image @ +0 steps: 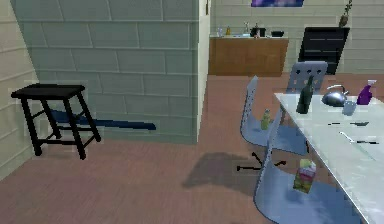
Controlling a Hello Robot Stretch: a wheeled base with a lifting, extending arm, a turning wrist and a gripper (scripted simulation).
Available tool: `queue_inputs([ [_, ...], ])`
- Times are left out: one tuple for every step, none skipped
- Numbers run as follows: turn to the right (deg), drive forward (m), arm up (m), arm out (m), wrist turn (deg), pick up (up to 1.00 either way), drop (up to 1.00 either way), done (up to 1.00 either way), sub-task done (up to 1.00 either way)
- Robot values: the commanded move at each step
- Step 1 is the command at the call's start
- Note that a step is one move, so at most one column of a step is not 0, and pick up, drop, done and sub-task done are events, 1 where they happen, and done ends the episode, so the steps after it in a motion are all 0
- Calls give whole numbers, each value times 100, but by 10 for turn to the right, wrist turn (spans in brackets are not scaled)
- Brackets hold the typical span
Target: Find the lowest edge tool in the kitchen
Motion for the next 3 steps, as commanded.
queue_inputs([
  [0, 5, 0, 0, 0, 0, 0, 0, 0],
  [-60, 0, 0, 0, 0, 0, 0, 0, 0],
  [0, 100, 0, 0, 0, 0, 0, 0, 0],
])
